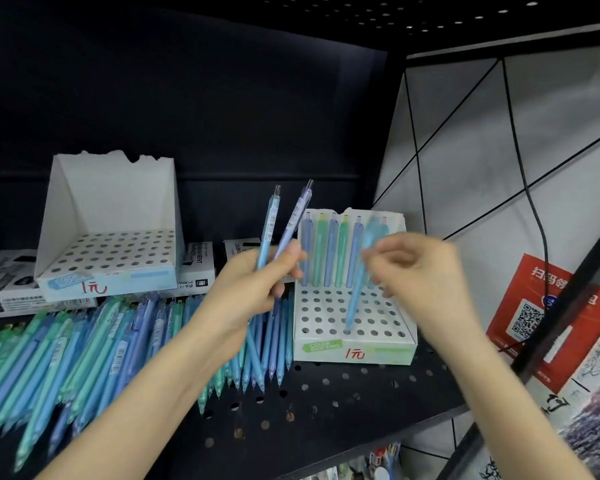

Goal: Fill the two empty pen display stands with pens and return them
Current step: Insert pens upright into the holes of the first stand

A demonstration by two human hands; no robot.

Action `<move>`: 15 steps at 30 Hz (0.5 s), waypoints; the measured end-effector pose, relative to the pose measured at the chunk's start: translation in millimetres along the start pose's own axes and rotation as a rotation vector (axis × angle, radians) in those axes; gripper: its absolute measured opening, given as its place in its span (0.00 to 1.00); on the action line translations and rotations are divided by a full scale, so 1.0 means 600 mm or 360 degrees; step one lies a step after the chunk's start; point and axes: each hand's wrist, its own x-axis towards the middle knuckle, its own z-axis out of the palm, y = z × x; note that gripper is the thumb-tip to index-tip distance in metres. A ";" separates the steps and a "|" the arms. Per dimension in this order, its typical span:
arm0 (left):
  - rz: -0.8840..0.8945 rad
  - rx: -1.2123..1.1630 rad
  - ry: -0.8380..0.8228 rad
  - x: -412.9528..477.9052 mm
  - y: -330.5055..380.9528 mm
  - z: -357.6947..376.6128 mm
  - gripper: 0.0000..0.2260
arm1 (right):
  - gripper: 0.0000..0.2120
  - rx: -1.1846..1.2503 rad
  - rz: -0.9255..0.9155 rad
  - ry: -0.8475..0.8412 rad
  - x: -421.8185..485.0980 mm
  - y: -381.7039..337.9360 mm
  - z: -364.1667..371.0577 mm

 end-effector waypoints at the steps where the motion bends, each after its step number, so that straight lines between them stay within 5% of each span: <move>1: -0.0007 -0.0024 0.0000 0.001 -0.001 -0.001 0.13 | 0.01 0.0035 0.0008 0.0149 0.011 0.007 -0.018; 5: -0.0030 -0.0129 -0.0016 0.004 -0.004 0.000 0.11 | 0.04 -0.0190 -0.0046 0.0541 0.048 0.045 -0.038; 15: 0.0023 -0.0120 -0.0032 0.004 -0.010 -0.001 0.09 | 0.06 -0.0545 -0.0188 0.0619 0.072 0.096 -0.006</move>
